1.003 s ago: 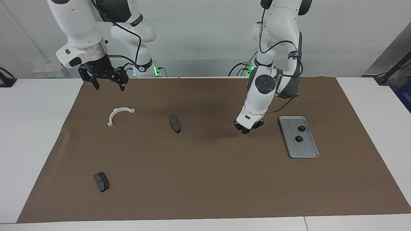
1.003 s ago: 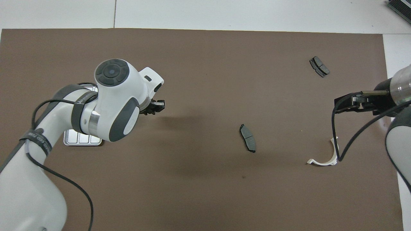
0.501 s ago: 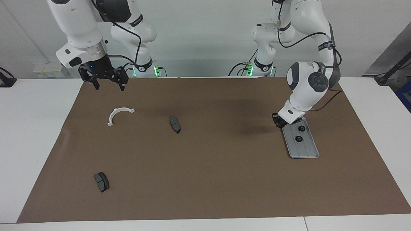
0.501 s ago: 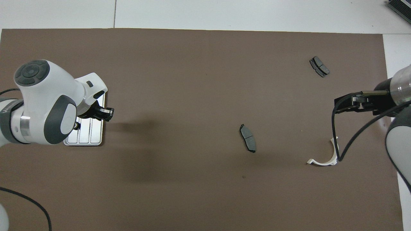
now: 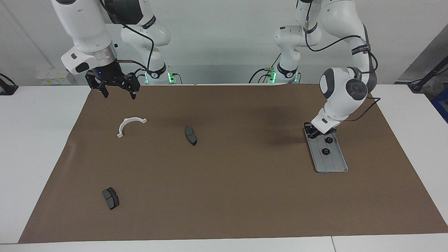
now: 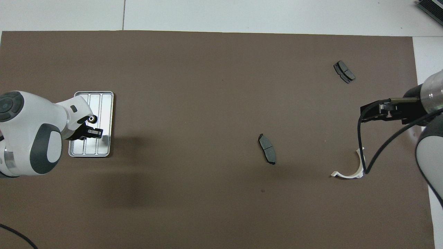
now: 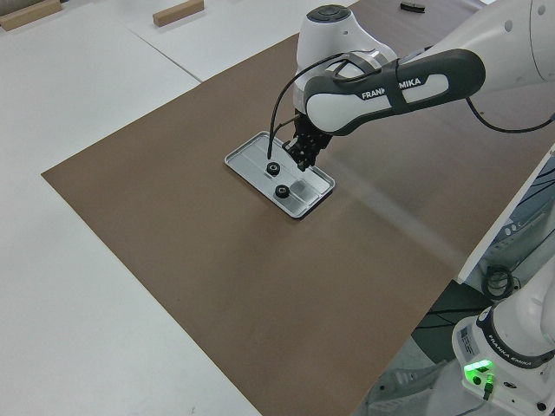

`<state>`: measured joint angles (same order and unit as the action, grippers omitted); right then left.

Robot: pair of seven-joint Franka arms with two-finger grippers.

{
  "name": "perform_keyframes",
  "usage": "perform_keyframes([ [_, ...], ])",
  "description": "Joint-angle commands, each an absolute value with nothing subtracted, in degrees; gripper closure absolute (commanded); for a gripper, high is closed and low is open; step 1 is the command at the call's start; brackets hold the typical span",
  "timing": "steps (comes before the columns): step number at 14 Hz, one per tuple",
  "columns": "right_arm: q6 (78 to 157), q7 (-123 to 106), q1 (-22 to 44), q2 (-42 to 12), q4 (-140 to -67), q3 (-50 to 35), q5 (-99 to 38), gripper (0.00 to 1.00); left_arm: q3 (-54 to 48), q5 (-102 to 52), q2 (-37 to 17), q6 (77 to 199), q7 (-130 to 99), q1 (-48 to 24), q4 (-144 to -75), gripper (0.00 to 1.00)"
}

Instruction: Pick bearing gear from pile to tray

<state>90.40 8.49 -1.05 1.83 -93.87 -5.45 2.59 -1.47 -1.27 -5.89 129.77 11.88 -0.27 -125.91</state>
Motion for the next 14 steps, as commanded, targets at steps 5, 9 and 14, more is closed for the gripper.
perform_keyframes([
  [5,91.67,8.53,-1.85,3.34,-95.62,-5.8,1.23,0.0,-2.02,-2.02,-3.78,133.33,12.92,0.35,-128.15,0.21],
  [9,91.67,8.61,-1.85,3.34,-95.62,-5.8,1.23,0.0,-1.93,-2.02,-4.39,122.83,12.31,0.44,-115.19,0.0],
  [14,91.67,8.53,-1.58,3.34,-95.62,-5.98,1.23,0.0,-1.67,-1.67,-4.83,114.71,10.82,1.76,-102.5,0.0],
])
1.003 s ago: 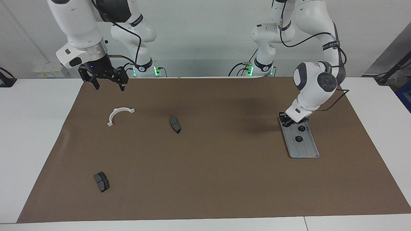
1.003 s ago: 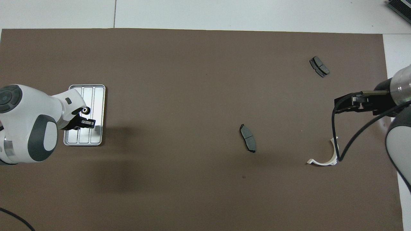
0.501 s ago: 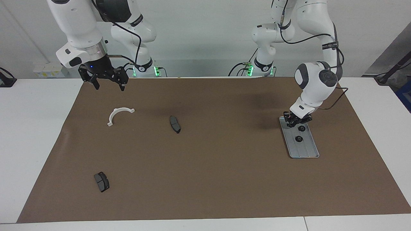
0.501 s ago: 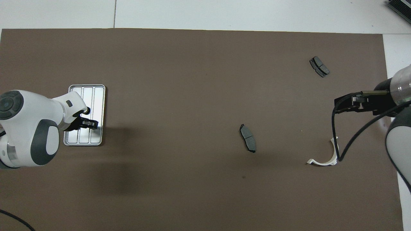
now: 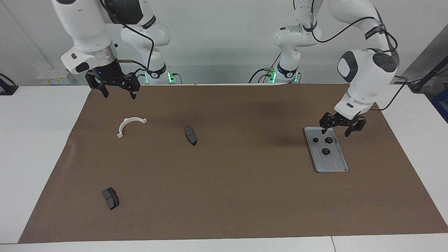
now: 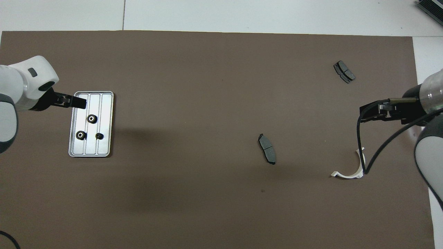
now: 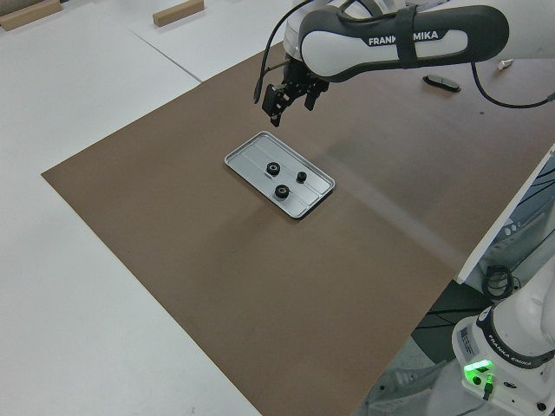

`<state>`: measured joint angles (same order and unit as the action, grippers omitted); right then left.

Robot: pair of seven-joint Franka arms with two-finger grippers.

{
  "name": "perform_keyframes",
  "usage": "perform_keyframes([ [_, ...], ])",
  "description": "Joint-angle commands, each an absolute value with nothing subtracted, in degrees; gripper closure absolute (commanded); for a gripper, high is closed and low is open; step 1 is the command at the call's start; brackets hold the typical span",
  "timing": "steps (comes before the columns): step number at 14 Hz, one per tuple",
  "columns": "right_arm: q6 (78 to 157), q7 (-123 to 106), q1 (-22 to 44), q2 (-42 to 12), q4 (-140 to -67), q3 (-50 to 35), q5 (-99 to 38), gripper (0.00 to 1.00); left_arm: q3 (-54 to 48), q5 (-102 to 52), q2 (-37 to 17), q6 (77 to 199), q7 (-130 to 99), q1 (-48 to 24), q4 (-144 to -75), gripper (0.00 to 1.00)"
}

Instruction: Pick bearing gear from pile to tray

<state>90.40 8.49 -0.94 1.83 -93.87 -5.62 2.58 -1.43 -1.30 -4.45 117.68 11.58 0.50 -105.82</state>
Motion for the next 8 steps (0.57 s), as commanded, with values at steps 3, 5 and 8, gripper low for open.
perform_keyframes([
  [3,91.67,8.53,-1.93,3.34,-95.62,-5.98,1.23,0.0,-1.49,-1.49,-4.22,109.16,5.36,2.02,-96.95,0.0],
  [5,91.85,8.44,-1.85,3.34,-95.62,-5.98,1.23,0.0,-1.49,-1.49,-2.38,106.54,5.19,2.28,-97.47,0.0],
  [8,91.85,8.26,-1.85,3.34,-95.62,-5.98,1.23,0.0,-1.58,-1.49,-1.41,105.65,5.27,2.2,-96.94,0.0],
])
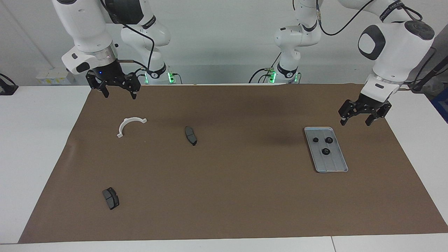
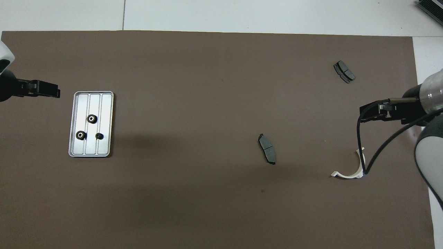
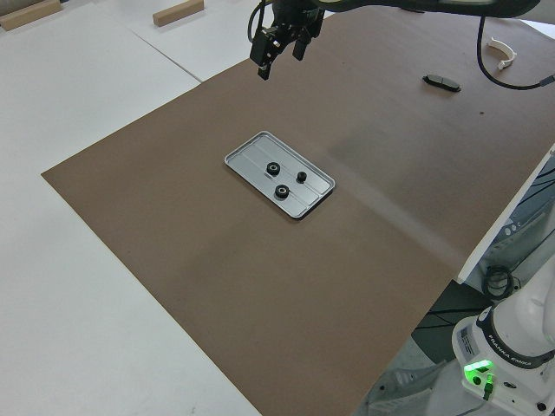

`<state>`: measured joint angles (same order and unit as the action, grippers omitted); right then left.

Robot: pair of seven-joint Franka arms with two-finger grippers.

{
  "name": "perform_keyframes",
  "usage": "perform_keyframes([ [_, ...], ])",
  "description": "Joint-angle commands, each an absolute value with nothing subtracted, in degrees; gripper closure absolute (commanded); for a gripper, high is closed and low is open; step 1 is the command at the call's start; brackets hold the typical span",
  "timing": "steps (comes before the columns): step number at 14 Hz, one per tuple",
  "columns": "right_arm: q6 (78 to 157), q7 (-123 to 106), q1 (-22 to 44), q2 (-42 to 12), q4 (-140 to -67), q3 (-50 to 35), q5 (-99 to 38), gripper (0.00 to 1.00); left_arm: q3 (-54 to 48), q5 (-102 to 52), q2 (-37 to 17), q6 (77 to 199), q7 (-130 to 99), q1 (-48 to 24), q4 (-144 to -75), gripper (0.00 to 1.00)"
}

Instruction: Pick bearing gear from pile to tray

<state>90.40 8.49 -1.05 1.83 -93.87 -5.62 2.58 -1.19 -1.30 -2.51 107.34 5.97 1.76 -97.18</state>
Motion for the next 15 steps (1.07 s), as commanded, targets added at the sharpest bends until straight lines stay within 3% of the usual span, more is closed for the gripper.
perform_keyframes([
  [1,91.85,8.26,-1.85,3.34,-95.62,-5.98,1.23,0.0,-1.67,-1.49,-1.06,105.21,5.27,2.11,-96.94,0.0],
  [15,91.85,8.53,-1.76,3.34,-95.62,-5.98,1.23,0.0,-1.58,-1.49,2.81,96.33,5.19,2.02,-97.03,0.0],
])
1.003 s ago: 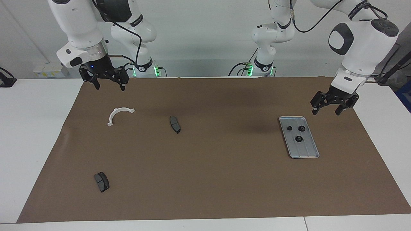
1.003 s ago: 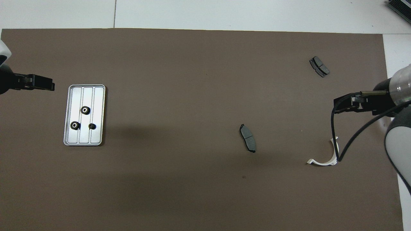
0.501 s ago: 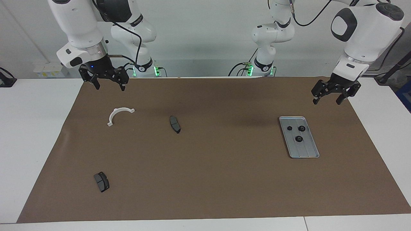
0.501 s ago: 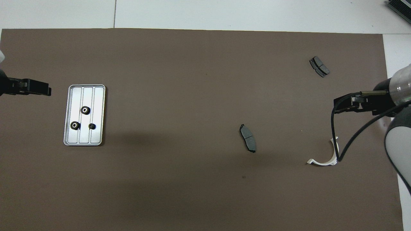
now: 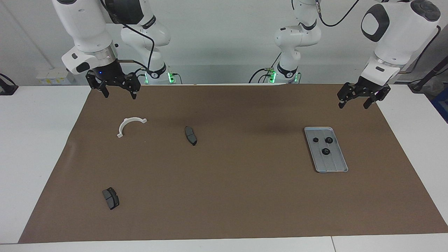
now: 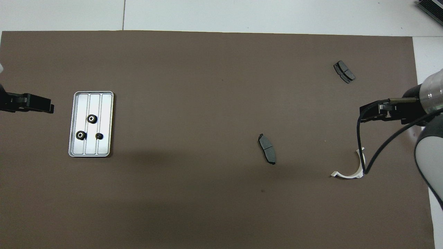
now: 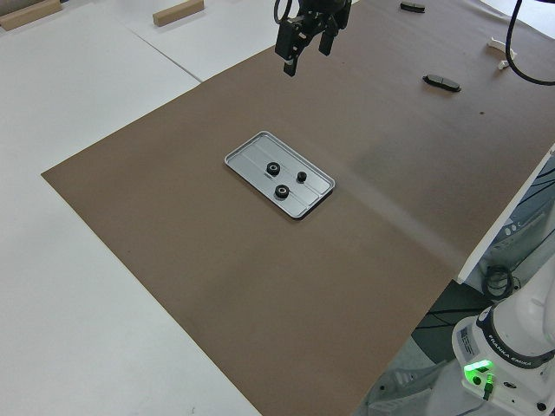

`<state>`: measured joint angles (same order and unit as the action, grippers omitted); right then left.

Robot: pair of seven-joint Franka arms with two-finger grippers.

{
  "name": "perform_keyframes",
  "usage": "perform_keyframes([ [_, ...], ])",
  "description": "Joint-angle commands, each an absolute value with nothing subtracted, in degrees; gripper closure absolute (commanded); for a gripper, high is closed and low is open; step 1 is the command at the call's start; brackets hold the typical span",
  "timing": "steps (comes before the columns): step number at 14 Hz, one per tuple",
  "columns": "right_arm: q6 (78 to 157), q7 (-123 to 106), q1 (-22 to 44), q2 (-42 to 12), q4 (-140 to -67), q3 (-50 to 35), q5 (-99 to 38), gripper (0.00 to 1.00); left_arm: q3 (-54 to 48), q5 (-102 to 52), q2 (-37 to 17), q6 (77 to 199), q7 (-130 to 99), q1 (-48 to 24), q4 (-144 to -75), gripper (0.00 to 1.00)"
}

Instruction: Pick bearing gear from pile to tray

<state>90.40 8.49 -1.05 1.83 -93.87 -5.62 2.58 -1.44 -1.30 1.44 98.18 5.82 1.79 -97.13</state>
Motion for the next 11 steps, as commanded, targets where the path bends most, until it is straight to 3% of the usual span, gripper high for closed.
perform_keyframes([
  [1,91.85,8.53,-1.76,3.34,-95.62,-5.98,1.23,0.0,-1.58,-1.49,2.9,96.24,5.19,2.11,-97.03,0.0],
  [11,91.85,8.44,-1.76,3.34,-95.63,-5.98,1.23,0.0,-1.67,-1.49,3.69,96.24,5.36,1.93,-97.38,0.0],
])
